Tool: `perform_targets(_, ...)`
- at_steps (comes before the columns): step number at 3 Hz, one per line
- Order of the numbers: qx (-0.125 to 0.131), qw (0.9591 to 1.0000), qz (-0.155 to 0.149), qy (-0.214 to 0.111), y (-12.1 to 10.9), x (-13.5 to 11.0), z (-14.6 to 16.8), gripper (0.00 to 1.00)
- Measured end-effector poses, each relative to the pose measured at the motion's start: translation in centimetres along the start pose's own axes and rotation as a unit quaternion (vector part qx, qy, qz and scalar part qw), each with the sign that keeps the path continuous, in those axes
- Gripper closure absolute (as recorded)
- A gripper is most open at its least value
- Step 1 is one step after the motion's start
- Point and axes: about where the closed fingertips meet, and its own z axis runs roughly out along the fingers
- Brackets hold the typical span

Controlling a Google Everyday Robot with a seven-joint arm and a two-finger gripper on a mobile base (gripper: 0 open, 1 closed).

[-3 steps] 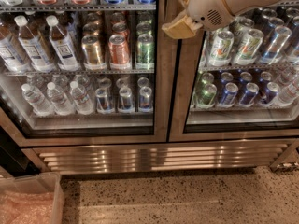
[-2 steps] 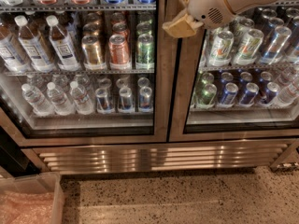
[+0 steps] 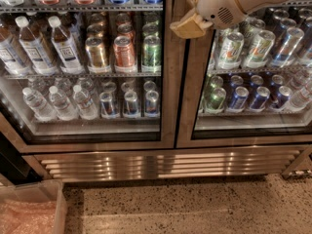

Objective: Open left fridge door

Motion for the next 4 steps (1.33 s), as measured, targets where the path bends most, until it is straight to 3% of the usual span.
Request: perform_targets(4, 0.0, 1.0, 0.001, -0.004, -0.38, -0.08, -0.2, 1.0)
